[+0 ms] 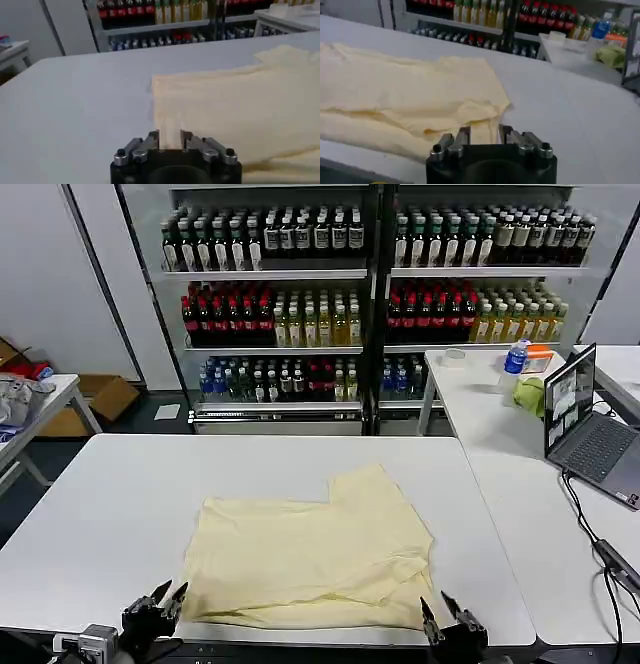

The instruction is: Fold and organize the clothes.

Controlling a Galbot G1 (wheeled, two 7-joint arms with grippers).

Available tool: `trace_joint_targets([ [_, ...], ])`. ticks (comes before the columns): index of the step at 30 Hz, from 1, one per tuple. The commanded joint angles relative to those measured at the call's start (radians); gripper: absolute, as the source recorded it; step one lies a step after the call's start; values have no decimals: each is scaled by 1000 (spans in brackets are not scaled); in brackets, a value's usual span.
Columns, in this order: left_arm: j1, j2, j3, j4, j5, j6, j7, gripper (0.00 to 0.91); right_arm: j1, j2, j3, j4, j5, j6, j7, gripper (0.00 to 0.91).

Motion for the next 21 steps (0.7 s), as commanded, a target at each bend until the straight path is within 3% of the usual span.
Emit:
trace_joint_targets([
  [1,-44,16,0,-13,-8,10,-10,907,204,-21,-13,-64,74,-24,20,907],
  [8,-207,71,56,93,-128,0,-32,907,571,-11,-183,-290,184,-93,58,907],
  [13,-362,115,113,219,-158,12,-44,907,754,-10,-238,-452,271,-98,52,907],
  [21,-618,166,247,418,-210,51,-51,907,1008,39,-359,-682,304,-99,72,907],
])
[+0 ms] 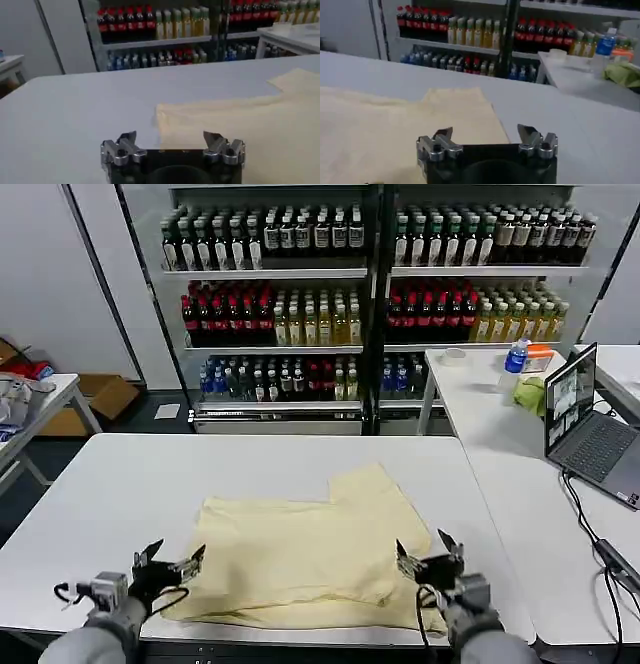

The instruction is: Fold and organize the clothes.

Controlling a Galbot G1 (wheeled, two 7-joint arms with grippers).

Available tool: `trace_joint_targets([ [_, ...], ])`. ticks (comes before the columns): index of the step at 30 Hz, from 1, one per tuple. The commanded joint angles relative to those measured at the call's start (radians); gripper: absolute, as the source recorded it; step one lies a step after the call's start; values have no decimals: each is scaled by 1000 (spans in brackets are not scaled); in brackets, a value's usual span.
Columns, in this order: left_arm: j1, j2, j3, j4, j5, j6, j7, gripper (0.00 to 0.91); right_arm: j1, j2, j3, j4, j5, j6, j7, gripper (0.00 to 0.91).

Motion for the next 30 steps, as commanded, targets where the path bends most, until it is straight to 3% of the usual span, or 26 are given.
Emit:
trace_joint_targets([
  [1,-275,48,132,219,-66,22,-6,907,400,39,-166,-327,89,-21,16,907],
  [16,-566,29,318,473,-141,53,-46,907,574,147,-255,-609,94,-23,10,907],
  [30,-631,-5,387,546,-155,54,-45,907,674,223,-260,-815,142,-22,-11,907],
])
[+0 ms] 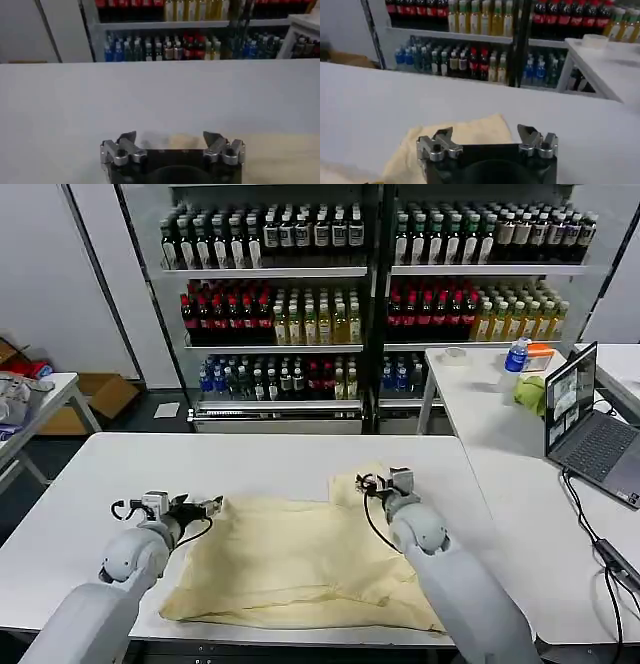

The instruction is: Fold and organize the clothes.

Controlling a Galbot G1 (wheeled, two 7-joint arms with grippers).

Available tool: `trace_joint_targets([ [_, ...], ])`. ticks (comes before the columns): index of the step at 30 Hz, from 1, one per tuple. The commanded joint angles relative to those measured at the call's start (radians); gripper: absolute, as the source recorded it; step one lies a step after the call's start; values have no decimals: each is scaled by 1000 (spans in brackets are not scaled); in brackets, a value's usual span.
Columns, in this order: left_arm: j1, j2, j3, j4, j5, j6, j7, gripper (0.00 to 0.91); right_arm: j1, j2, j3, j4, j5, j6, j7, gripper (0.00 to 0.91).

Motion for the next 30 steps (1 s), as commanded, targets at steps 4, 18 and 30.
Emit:
trace_joint_targets([
  [4,-72,-6,51,62,-16,4,1,907,111,59,-12,-219,19,-1,-2,907],
  [18,-25,-8,38,42,-16,4,8,393,102,65,-2,-256,21,-1,0,443],
  [30,19,-4,21,9,-30,3,37,20,91,64,0,-246,26,0,-7,0],
])
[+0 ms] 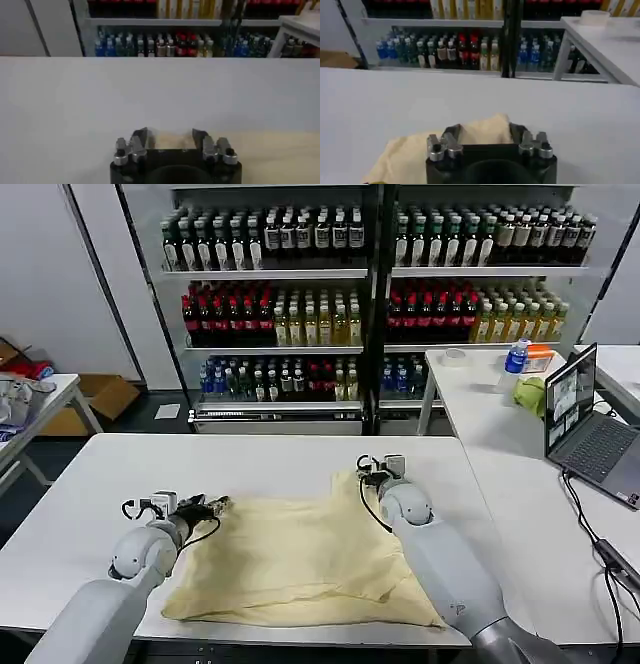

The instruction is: Fold and organize the clothes.

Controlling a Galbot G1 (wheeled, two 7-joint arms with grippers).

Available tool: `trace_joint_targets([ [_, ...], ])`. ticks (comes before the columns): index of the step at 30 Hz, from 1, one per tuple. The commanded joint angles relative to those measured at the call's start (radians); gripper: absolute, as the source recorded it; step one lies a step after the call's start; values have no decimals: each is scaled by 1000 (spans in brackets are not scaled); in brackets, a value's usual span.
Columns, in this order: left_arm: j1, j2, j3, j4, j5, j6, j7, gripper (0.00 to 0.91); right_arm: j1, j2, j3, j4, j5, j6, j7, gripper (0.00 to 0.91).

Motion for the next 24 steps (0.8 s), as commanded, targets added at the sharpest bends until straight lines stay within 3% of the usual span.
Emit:
trace_joint_targets([
  [1,16,-1,4,-4,-5,3,6,20,3,5,-4,-20,6,-3,-1,0],
  [5,23,-1,-2,-10,-11,3,16,20,1,4,-2,-5,9,4,-2,0],
  [14,21,-4,-27,-26,-52,-11,26,20,-41,-20,-5,127,-22,117,12,0],
  [24,40,13,-81,-88,-107,-17,28,20,-109,-94,28,310,0,102,25,0],
])
